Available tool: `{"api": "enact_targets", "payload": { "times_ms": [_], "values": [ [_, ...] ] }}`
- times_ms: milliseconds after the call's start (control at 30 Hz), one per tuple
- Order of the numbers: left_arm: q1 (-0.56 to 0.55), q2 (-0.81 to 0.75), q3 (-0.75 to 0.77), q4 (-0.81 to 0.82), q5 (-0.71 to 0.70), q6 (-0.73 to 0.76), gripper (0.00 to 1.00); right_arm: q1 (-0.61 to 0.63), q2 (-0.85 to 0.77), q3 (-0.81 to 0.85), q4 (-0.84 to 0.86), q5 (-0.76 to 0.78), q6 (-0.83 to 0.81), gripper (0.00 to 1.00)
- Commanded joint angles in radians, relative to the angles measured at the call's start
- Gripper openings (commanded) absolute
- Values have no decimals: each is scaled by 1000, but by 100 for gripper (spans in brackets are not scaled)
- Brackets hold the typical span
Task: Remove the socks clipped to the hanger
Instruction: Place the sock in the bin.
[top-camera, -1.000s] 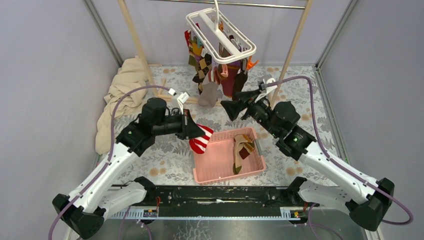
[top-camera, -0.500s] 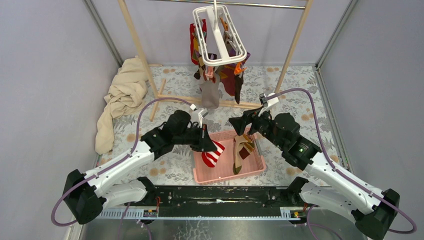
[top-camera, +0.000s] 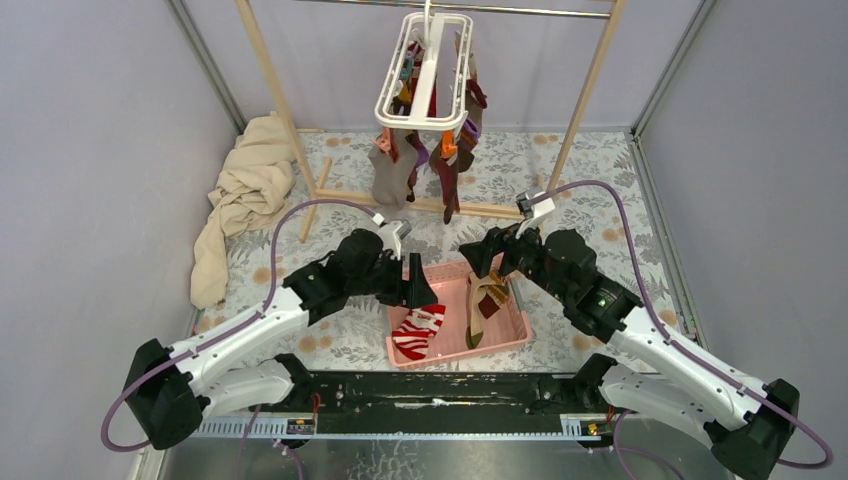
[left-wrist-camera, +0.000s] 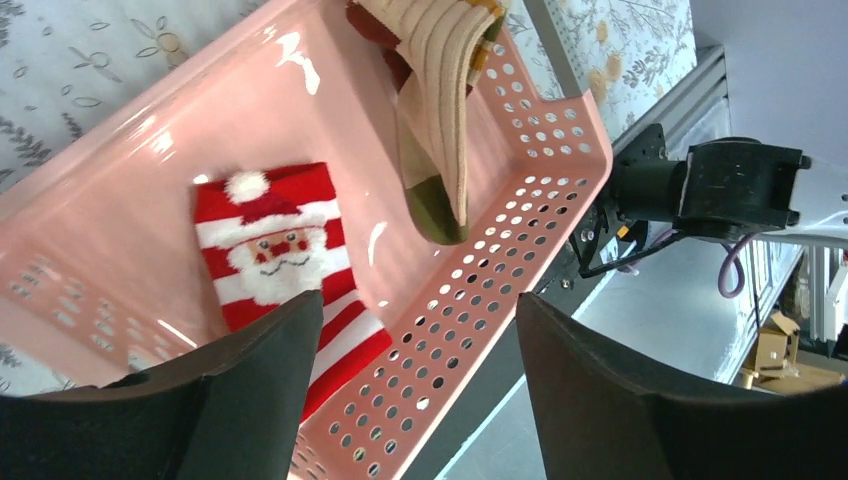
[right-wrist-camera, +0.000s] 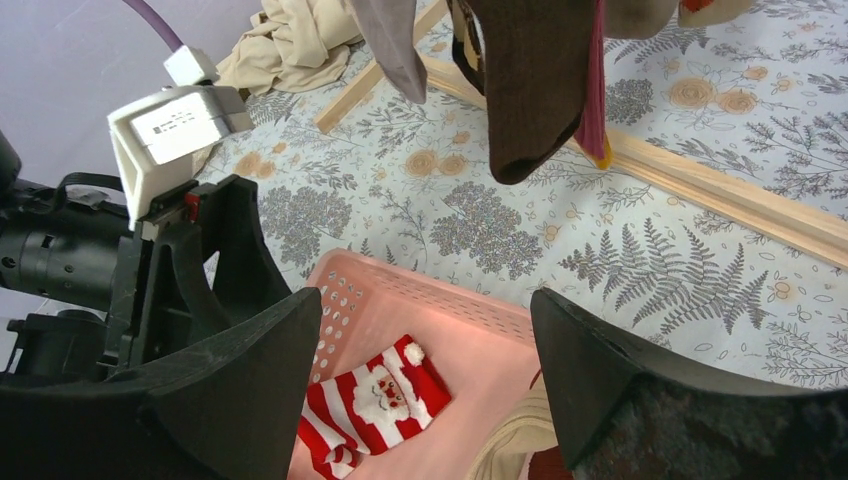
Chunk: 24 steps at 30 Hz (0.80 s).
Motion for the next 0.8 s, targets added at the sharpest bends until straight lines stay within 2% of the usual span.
{"api": "enact_targets", "payload": {
  "times_ms": [0,67,100,133,333,500,767],
  "values": [
    [-6,-60,21,-64,-116,16,79,-5,9,-2,18,-20,14,83],
    [-6,-93,28,-95,-153,14,81,-5,21,-5,22,-19,18,83],
    [-6,-108,30,-108,-169,14,93,-5,28,-5,24,-22,19,83],
    [-6,-122,31,-120,-183,13,98,-5,33,-5,24,-26,21,83],
    [-5,-193,47,-207,-285,5,99,-4,85,-21,79,-25,33,82],
    [-4,-269,32,-233,-385,-17,99,-5,136,4,106,33,34,80],
    [-4,-317,34,-257,-422,-21,98,-5,239,87,205,104,-6,79]
  ]
}}
